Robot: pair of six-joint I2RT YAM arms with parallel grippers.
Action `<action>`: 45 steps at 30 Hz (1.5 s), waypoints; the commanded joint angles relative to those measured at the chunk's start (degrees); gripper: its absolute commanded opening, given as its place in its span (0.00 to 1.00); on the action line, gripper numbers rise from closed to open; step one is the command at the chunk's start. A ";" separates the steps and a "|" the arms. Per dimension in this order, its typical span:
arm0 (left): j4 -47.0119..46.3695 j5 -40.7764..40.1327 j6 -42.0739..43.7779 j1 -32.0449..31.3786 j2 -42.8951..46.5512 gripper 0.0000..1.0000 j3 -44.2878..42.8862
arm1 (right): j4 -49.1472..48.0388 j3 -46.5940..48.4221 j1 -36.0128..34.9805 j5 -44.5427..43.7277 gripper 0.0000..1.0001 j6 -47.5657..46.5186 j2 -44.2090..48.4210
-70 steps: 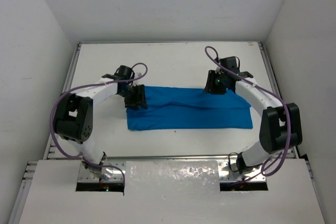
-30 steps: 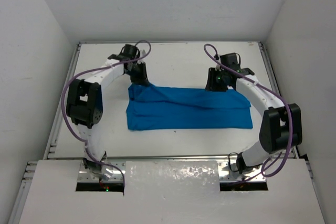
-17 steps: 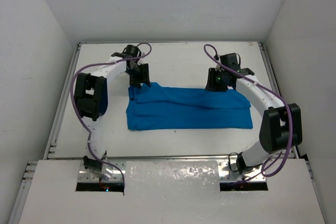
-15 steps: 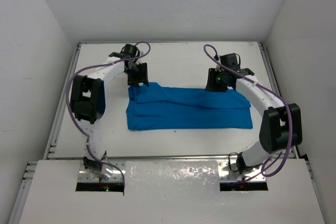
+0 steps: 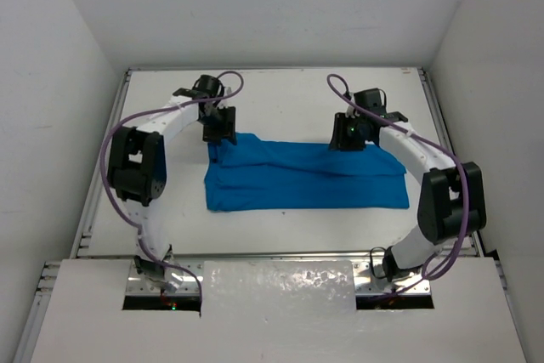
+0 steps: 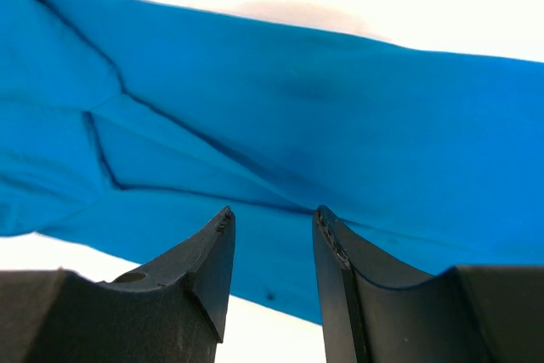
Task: Fold and stack the t-shirts
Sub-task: Fold the other side of the tshirt into a rectangle
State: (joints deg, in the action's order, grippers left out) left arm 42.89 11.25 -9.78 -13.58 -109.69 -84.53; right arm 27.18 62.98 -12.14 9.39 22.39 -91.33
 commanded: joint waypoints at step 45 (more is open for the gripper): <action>1.05 -8.43 4.15 -6.45 -2.02 0.34 1.39 | -1.16 0.92 -0.16 4.94 0.40 -1.83 -2.63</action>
State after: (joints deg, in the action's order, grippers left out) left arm 46.04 1.58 -6.44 -20.21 -112.62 -83.33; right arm 26.13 63.75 -12.14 15.11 20.97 -97.17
